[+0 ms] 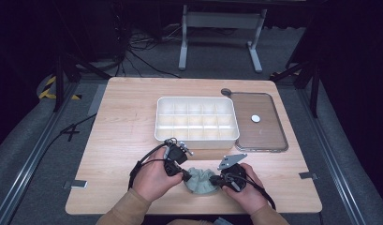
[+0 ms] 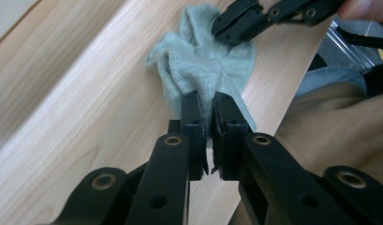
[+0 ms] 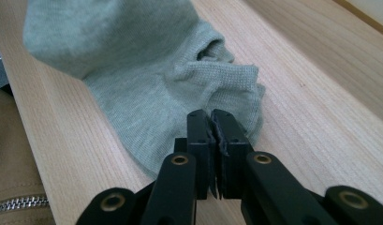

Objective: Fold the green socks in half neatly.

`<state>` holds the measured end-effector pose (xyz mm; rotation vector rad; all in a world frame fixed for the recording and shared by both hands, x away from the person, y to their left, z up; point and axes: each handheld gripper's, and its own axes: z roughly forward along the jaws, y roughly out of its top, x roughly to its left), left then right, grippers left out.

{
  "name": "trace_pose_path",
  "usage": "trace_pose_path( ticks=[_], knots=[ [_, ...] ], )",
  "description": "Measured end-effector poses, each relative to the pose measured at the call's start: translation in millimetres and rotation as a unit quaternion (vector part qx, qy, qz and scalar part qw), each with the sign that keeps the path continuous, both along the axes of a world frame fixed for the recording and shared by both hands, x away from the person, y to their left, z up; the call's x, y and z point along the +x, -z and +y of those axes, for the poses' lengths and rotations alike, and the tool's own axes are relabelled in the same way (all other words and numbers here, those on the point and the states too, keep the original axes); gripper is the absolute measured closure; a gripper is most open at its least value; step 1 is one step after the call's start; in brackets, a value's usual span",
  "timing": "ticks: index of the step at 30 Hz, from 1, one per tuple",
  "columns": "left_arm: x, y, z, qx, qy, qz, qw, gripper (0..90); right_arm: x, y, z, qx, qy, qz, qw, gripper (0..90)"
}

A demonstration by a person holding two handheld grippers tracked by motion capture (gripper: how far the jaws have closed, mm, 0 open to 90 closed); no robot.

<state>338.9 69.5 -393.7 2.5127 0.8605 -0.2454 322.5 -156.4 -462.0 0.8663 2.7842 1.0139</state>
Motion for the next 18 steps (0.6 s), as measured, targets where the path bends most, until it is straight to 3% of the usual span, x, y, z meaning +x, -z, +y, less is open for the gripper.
trace_pose_path(
  ticks=[10, 18],
  knots=[
    [2.9, 1.0, -21.0, -0.005, 0.016, 0.003, 0.9999, 84.4, 1.3, 0.9, -1.5, 0.006, -0.002, 0.007, 1.0000, 86.4],
    [2.8, 0.4, -38.3, -0.003, 0.025, -0.008, 0.9997, 84.5, 2.7, 1.3, -2.2, 0.009, -0.003, 0.012, 0.9999, 86.3]
  ],
)
